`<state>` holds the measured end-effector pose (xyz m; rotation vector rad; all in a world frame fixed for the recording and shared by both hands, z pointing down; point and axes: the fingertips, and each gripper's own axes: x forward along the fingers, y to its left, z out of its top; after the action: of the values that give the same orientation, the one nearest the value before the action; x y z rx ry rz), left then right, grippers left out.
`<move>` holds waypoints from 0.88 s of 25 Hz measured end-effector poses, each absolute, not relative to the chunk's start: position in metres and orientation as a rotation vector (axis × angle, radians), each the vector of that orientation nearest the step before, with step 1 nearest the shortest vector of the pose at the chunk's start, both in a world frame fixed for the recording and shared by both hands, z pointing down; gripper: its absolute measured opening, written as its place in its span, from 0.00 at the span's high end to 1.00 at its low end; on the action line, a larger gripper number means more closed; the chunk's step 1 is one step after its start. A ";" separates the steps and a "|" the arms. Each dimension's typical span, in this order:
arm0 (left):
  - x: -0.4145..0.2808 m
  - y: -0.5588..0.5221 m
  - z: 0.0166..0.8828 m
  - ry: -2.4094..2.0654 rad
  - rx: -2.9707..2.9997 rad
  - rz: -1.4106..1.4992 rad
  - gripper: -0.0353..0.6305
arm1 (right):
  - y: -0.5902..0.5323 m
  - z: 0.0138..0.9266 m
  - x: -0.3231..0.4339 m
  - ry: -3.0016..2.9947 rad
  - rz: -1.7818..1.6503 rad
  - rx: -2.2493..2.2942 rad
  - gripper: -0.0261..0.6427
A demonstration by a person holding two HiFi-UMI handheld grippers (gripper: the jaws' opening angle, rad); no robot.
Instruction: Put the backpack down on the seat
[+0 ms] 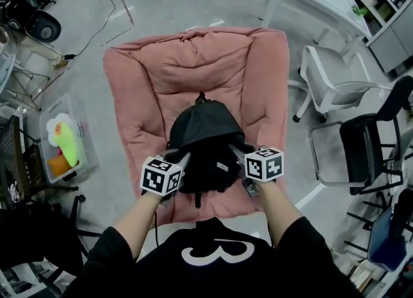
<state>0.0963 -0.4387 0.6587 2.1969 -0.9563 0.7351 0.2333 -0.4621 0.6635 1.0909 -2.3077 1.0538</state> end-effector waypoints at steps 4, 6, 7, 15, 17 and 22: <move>0.094 -0.448 0.670 -1.007 2.195 0.732 0.88 | -0.470 0.676 0.233 -2.286 1.019 1.165 0.91; 0.095 -0.450 0.671 -1.025 2.194 0.716 0.88 | -0.473 0.677 0.236 -2.274 0.987 1.209 0.89; 0.094 -0.449 0.671 -1.028 2.193 0.717 0.88 | -0.475 0.677 0.238 -2.268 0.971 1.233 0.88; 0.087 -0.405 0.671 -0.940 2.164 0.781 0.56 | -0.445 0.655 0.264 -2.304 0.973 1.357 0.57; 0.087 -0.390 0.659 -0.929 2.195 0.766 0.51 | -0.429 0.647 0.271 -2.310 0.969 1.359 0.57; 0.083 -0.351 0.609 -0.973 2.244 0.633 0.49 | -0.382 0.619 0.270 -2.354 0.944 1.292 0.57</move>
<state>0.0826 -0.3510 0.6088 2.2439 -0.9731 0.6327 0.2704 -0.3819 0.6191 1.2918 -2.3536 0.9441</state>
